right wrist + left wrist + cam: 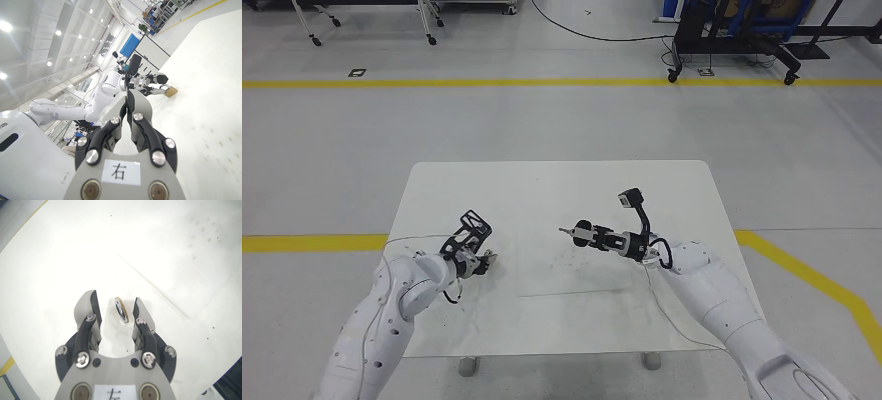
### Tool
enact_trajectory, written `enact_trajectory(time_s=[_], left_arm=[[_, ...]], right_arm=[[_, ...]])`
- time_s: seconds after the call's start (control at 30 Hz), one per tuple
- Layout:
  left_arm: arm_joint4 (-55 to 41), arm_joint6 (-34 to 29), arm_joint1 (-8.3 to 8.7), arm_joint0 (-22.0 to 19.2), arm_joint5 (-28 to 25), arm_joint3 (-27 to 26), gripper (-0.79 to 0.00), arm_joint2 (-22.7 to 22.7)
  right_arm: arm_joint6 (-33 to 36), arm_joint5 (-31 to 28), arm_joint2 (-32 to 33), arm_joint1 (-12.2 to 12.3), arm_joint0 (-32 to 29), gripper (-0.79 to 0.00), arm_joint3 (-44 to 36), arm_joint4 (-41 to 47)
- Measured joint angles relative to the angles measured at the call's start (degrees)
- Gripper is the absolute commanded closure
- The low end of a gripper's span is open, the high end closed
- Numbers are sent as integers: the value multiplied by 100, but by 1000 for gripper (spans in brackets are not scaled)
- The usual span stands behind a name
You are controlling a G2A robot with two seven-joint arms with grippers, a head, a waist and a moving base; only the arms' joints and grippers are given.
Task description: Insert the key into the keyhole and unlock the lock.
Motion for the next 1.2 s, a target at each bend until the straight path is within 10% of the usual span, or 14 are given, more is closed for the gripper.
enact_trajectory(time_s=[0.23,0.77,1.2], left_arm=[[84,-99,23,69,20,-92,0,-9],[17,414,5,13,327,-1,0,-6],[-4880,-658,2,-351,-389,426,0,-612]], right_arm=[[0,0,0,0,0,0,0,0],[0,0,0,0,0,0,0,0],[0,0,0,0,0,0,0,0]])
